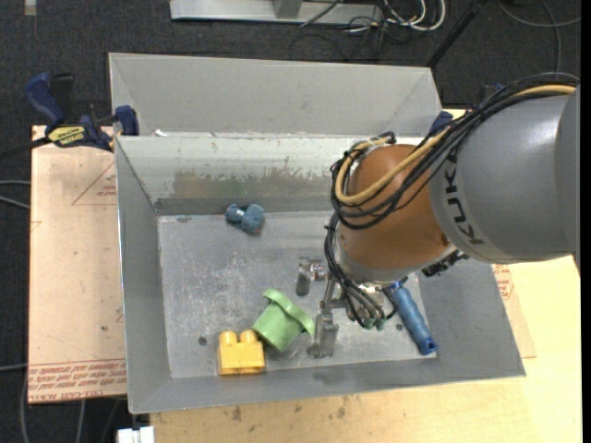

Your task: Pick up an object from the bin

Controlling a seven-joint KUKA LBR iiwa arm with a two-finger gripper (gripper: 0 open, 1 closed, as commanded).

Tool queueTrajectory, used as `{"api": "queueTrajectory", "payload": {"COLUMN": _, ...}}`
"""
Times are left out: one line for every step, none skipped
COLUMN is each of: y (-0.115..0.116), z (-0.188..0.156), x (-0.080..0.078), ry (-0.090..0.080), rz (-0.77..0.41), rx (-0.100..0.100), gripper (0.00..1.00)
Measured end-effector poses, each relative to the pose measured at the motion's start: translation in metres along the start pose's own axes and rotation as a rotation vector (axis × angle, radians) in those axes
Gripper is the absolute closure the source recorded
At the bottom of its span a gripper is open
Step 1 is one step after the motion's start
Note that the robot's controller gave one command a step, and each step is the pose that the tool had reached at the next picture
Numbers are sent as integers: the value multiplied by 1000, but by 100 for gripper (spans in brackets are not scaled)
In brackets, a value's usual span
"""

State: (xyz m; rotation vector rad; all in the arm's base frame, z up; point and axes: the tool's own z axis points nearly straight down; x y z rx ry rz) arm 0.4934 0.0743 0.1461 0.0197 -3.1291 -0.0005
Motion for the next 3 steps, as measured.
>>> {"api": "queueTrajectory", "payload": {"y": 54, "z": 78, "x": -12, "ry": -9, "rz": 287, "rx": -3, "gripper": 0}}
{"api": "queueTrajectory", "payload": {"y": 53, "z": 76, "x": -13, "ry": -13, "rz": 291, "rx": -3, "gripper": 100}}
{"api": "queueTrajectory", "payload": {"y": 68, "z": -58, "x": -12, "ry": -20, "rz": 330, "rx": -6, "gripper": 100}}
